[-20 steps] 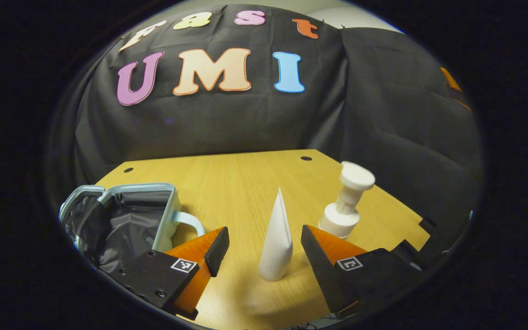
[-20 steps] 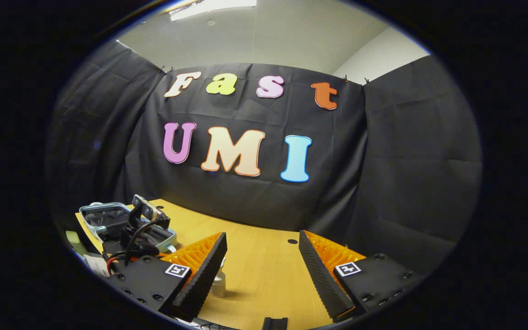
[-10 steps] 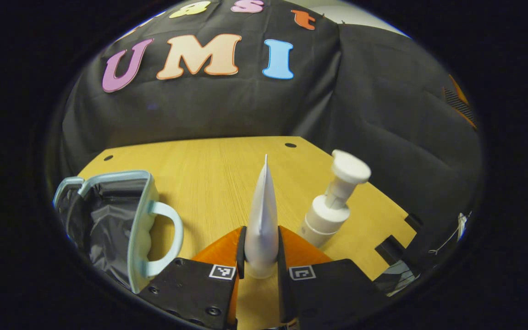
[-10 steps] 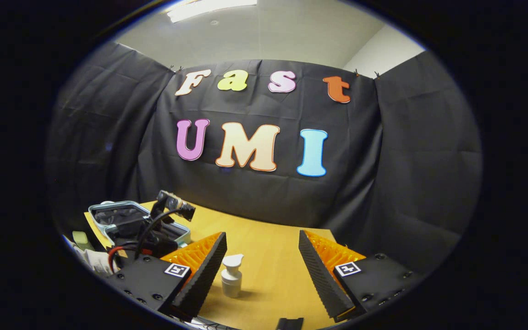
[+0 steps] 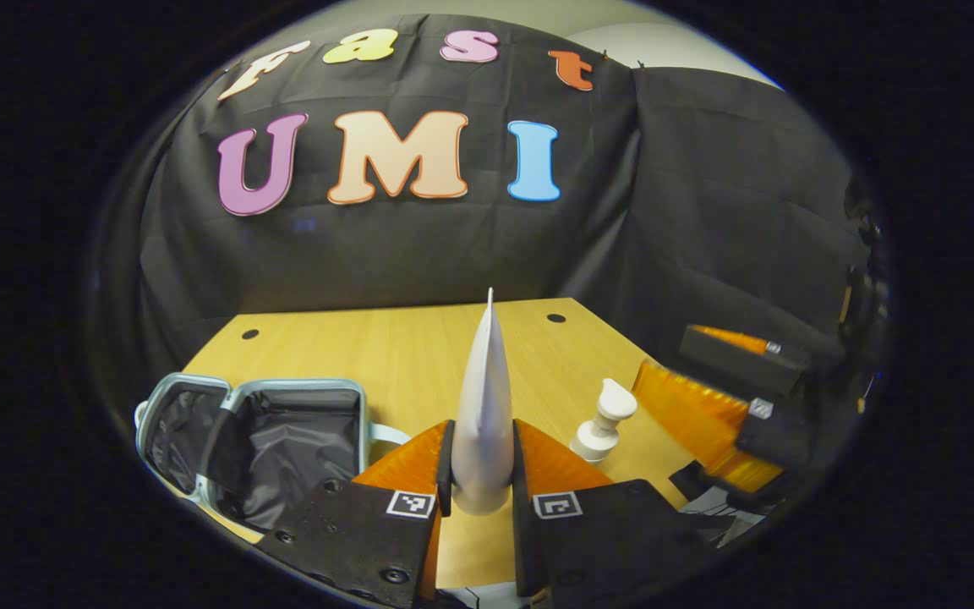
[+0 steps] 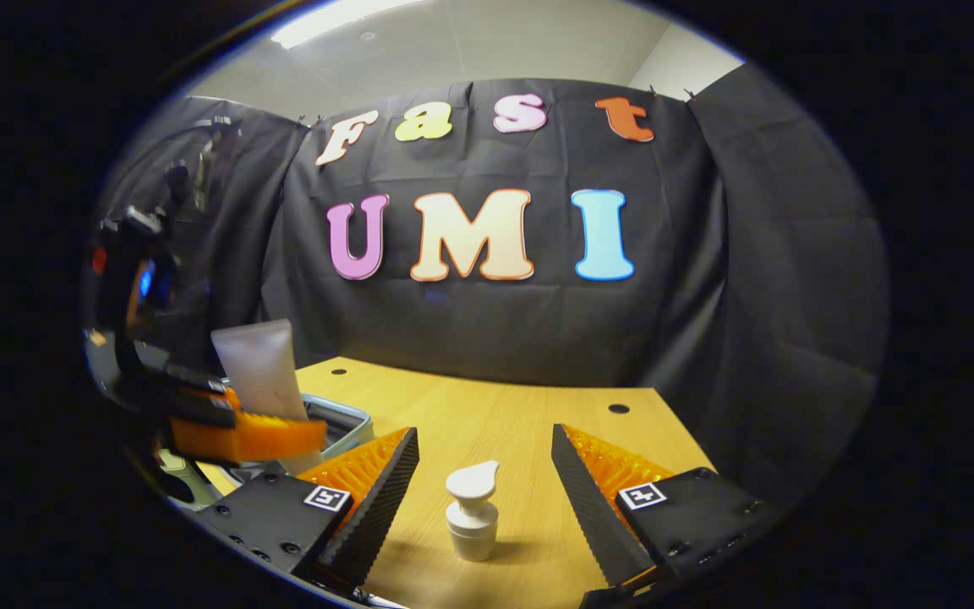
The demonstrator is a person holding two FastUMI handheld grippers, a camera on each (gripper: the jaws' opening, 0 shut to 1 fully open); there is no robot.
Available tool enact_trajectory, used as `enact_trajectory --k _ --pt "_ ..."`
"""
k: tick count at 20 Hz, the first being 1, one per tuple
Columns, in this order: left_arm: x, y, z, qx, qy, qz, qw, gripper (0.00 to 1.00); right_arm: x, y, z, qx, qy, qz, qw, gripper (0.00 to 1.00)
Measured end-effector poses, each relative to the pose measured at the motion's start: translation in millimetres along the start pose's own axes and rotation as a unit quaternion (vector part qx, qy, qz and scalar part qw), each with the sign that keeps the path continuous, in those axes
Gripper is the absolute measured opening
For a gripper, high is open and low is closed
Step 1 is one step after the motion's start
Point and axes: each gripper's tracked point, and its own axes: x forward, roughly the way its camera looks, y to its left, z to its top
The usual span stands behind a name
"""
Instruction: First open the suitcase, pack the skin care products into it, and then close the suitcase.
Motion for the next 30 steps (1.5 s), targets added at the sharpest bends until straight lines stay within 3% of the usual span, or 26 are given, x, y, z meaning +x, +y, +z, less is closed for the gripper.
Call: enact_trajectory --k 11,16,17,20,24,27,30 --pt "-43 59 18 0.006 -0.006 0.063 0.998 0.28 25 1 -116 -0.023 0.094 -0.027 0.995 0.99" --pt "-60 82 12 0.008 0.002 0.099 0.995 0.28 31 13 -140 -0.027 0.114 -0.002 0.993 0.98" --pt "-63 87 11 0.006 0.001 0.104 0.995 0.28 35 12 -144 -0.032 0.116 -0.001 0.993 0.94" --pt "-62 105 4 0.008 0.014 0.109 0.994 0.27 42 12 -145 -0.024 0.126 0.001 0.992 0.61" --pt "-54 147 -7 -0.01 0.041 0.119 0.992 0.28 37 28 -119 -0.023 0.128 0.003 0.992 0.57" --pt "-40 183 -39 -0.002 0.111 0.122 0.986 0.28 28 45 -86 -0.005 0.11 0.01 0.994 0.58" --pt "-22 223 -79 0.011 0.188 0.131 0.973 0.25 24 65 -71 0.006 0.116 0.022 0.993 0.59"
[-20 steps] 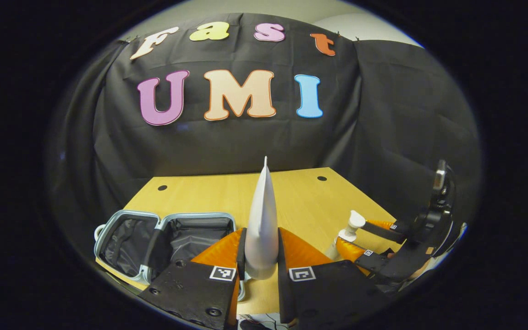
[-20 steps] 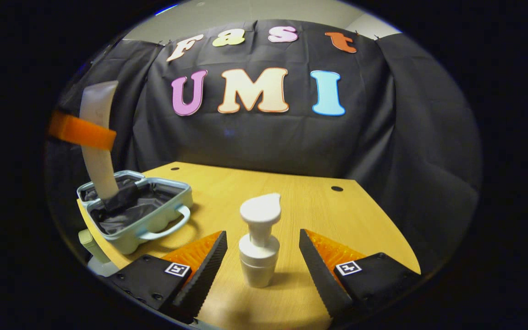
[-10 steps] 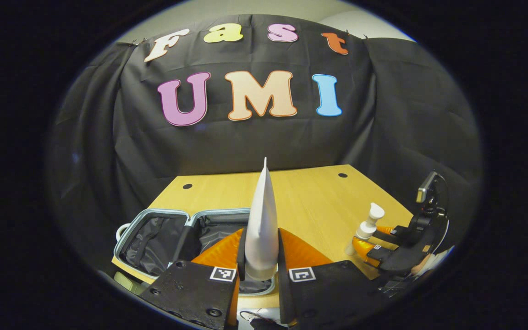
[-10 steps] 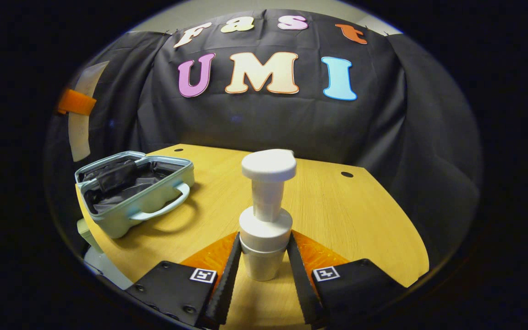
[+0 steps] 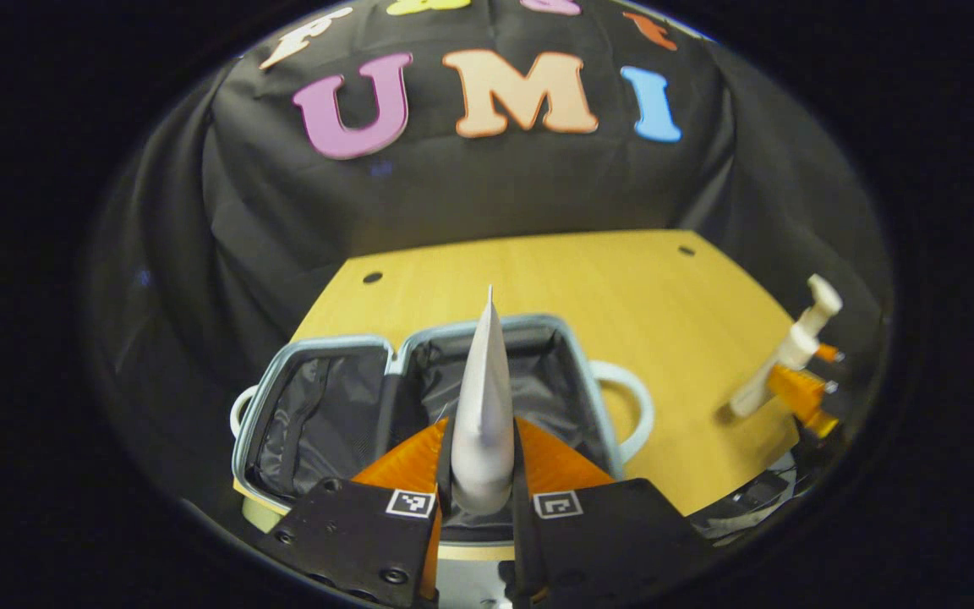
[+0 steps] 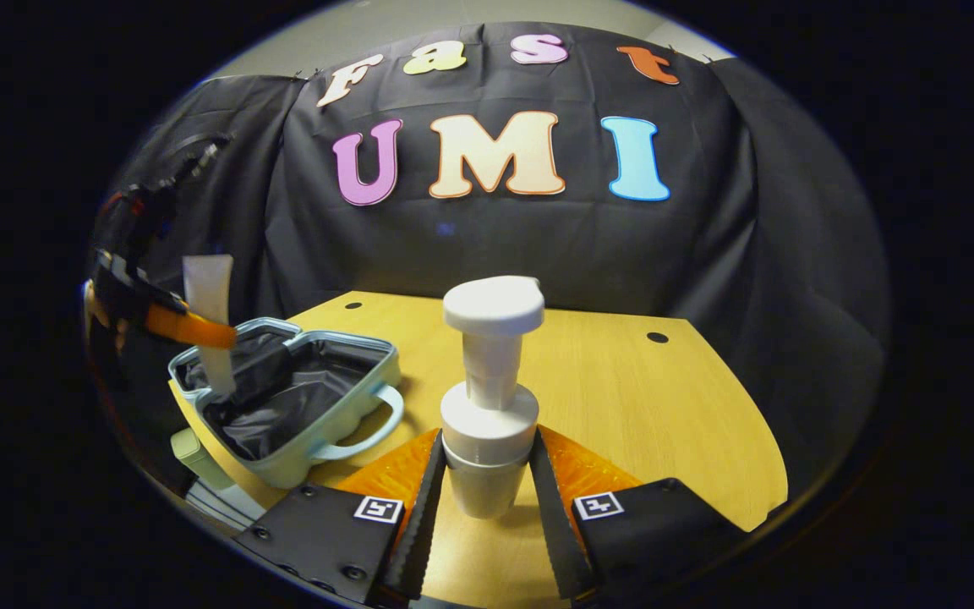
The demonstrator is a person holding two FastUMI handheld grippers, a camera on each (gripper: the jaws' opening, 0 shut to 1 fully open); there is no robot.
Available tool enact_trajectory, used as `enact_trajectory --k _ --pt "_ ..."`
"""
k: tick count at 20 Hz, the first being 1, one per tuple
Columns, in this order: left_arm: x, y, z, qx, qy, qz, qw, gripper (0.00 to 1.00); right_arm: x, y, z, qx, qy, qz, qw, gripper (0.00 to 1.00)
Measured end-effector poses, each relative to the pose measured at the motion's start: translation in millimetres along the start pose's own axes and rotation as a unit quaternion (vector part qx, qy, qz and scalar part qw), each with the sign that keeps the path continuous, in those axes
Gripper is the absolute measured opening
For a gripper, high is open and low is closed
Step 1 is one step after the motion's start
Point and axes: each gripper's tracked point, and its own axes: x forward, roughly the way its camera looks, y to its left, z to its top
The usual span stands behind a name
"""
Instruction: First open the suitcase, pack the skin care products into it, and then close the suitcase.
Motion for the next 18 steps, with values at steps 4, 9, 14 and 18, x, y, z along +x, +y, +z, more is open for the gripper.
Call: enact_trajectory --k 4,9,14,18 --pt "39 8 -37 -0.02 0.084 -0.019 0.996 0.28 -6 19 26 0.006 -0.004 0.0 1.0 0.59" --pt "63 5 -53 -0.028 0.121 -0.033 0.992 0.28 -8 44 56 0.009 -0.015 0.011 1.0 0.59" --pt "90 5 -49 -0.034 0.108 -0.041 0.993 0.3 1 70 74 0.01 -0.019 0.031 0.999 0.59" --pt "97 -3 -44 -0.048 0.084 -0.063 0.993 0.41 14 108 84 0.023 -0.014 0.072 0.997 0.59"
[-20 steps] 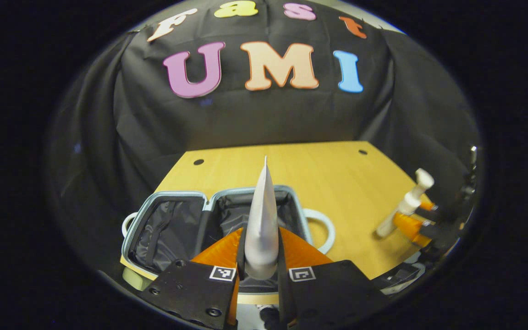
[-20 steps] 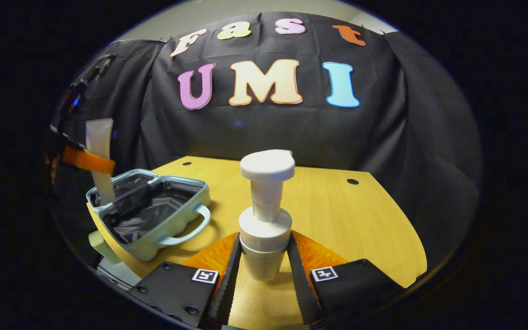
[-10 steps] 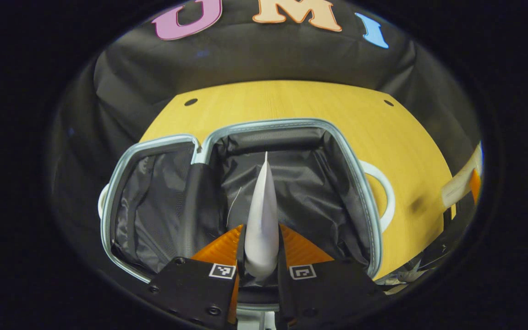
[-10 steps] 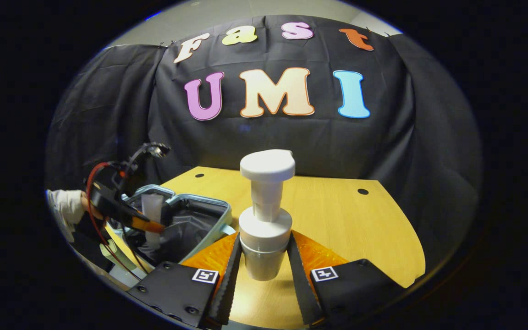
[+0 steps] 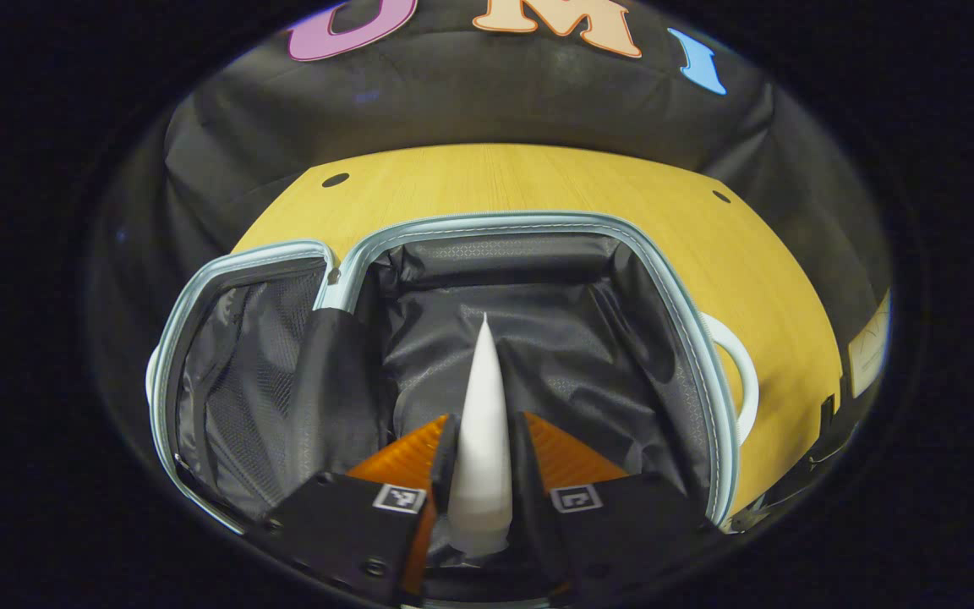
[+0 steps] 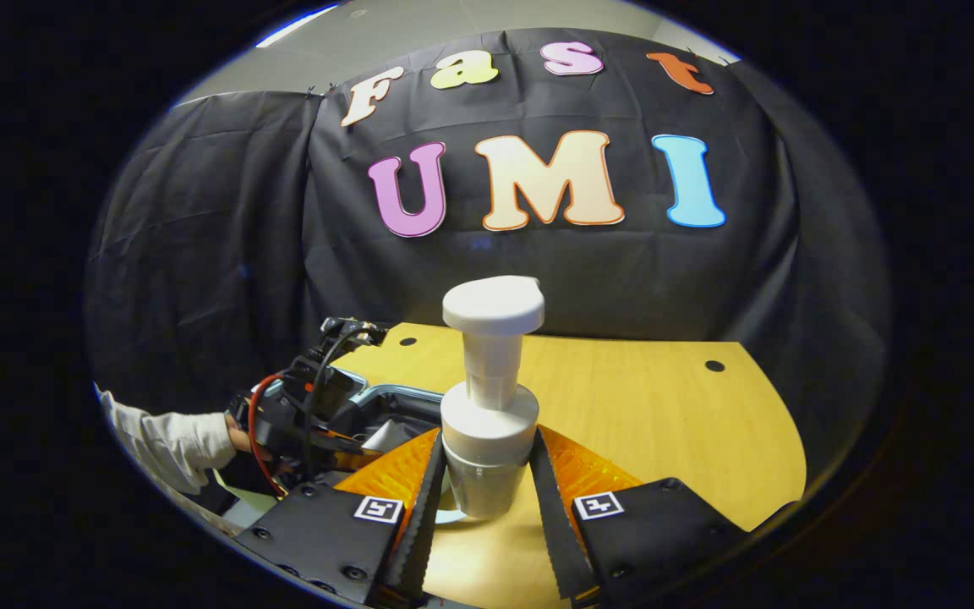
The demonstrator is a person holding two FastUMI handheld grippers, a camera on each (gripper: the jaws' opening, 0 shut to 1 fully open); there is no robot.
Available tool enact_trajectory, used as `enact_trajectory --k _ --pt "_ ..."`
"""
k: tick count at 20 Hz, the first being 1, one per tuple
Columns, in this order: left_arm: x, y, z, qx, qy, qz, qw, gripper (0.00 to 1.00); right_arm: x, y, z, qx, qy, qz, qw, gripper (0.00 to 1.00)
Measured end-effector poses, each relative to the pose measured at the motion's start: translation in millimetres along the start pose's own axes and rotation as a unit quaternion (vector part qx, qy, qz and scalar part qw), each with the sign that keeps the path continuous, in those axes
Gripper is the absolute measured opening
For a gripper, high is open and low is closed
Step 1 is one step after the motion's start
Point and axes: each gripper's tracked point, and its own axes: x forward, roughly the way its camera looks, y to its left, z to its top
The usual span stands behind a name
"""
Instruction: First open the suitcase, pack the skin care products into it, and then close the suitcase.
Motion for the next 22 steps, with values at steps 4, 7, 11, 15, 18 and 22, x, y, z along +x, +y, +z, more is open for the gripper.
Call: enact_trajectory --k 4,7,11,15,18,22 --pt "-27 3 32 -0.009 -0.078 -0.014 0.997 0.87 22 34 -8 0.012 0.022 0.029 0.999 0.59" --pt "-51 19 47 -0.024 -0.11 -0.015 0.994 0.86 42 60 -25 0.008 0.044 0.043 0.998 0.59" --pt "-83 57 65 -0.033 -0.153 0.009 0.988 0.87 65 94 -70 0.026 0.104 0.068 0.992 0.59" --pt "-108 99 72 -0.049 -0.179 0.035 0.982 0.87 81 118 -122 0.068 0.181 0.071 0.979 0.59" --pt "-120 138 63 -0.059 -0.183 0.063 0.979 0.87 85 127 -151 0.055 0.225 0.059 0.971 0.59" --pt "-129 194 39 -0.092 -0.174 0.096 0.976 0.87 101 127 -154 0.049 0.224 0.027 0.973 0.58"
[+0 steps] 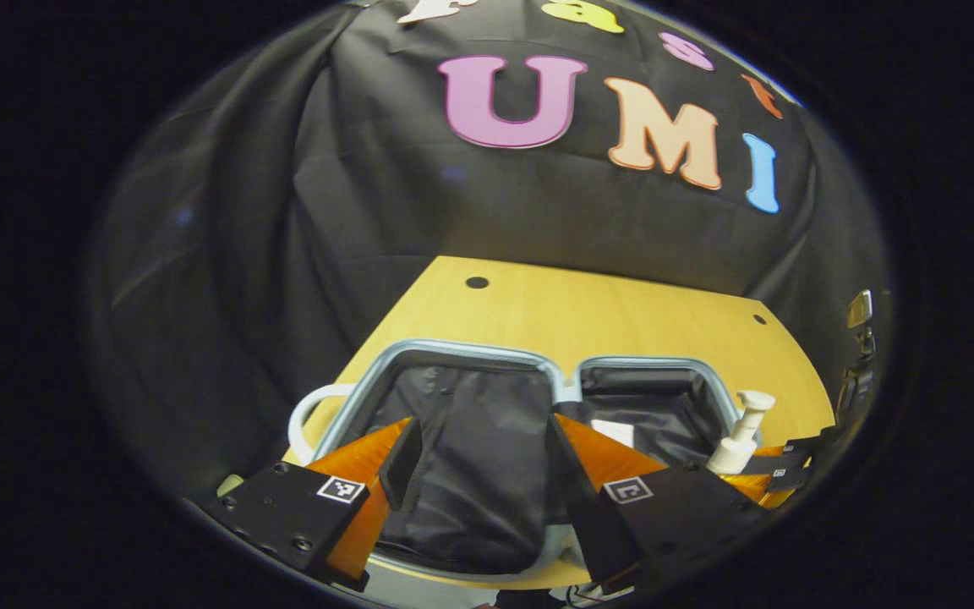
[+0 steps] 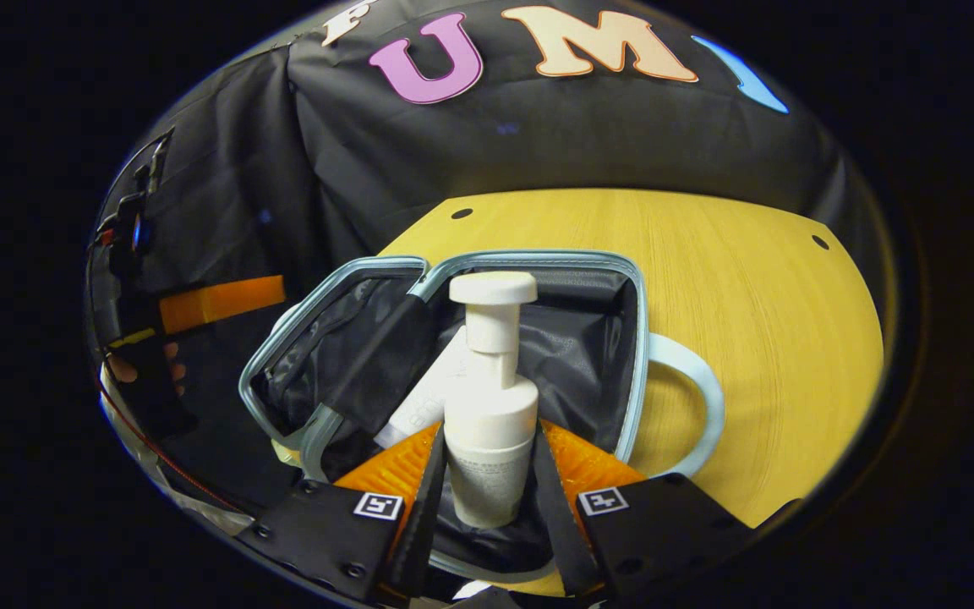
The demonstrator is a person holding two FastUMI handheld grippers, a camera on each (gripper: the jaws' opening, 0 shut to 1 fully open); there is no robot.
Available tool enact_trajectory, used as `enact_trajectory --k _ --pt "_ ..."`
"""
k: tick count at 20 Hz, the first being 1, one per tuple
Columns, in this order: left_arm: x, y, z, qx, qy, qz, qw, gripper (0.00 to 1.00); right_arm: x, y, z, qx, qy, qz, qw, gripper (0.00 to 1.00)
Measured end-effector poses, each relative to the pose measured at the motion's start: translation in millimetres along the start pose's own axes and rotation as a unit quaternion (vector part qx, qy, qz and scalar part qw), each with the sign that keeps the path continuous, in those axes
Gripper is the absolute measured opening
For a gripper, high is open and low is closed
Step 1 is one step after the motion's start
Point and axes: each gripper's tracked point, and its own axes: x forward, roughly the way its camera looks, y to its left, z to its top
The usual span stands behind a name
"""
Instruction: First open the suitcase, pack the skin care products into it, and then close the suitcase.
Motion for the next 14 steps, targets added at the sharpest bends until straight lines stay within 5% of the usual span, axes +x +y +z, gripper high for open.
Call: enact_trajectory --k 4,6,7,8,11,13,14 --pt "0 59 -3 -0.018 0.003 0.041 0.999 0.87 6 -6 9 0.006 -0.009 -0.03 0.999 0.57" --pt "4 88 -1 -0.025 0.003 0.061 0.998 0.87 9 -7 19 0.011 -0.02 -0.038 0.999 0.65" --pt "5 102 0 -0.03 0.005 0.07 0.997 0.87 8 -5 24 0.013 -0.027 -0.041 0.999 0.84" --pt "8 115 0 -0.034 0.008 0.078 0.996 0.87 8 -4 29 0.015 -0.032 -0.044 0.998 0.77" --pt "24 148 -6 -0.039 0.024 0.098 0.994 0.87 3 0 37 0.019 -0.045 -0.049 0.998 0.93" --pt "40 161 -11 -0.041 0.038 0.1 0.993 0.87 -2 -1 40 0.017 -0.052 -0.054 0.997 0.93" --pt "49 164 -14 -0.044 0.045 0.098 0.993 0.87 -6 -2 43 0.022 -0.054 -0.054 0.997 0.86"
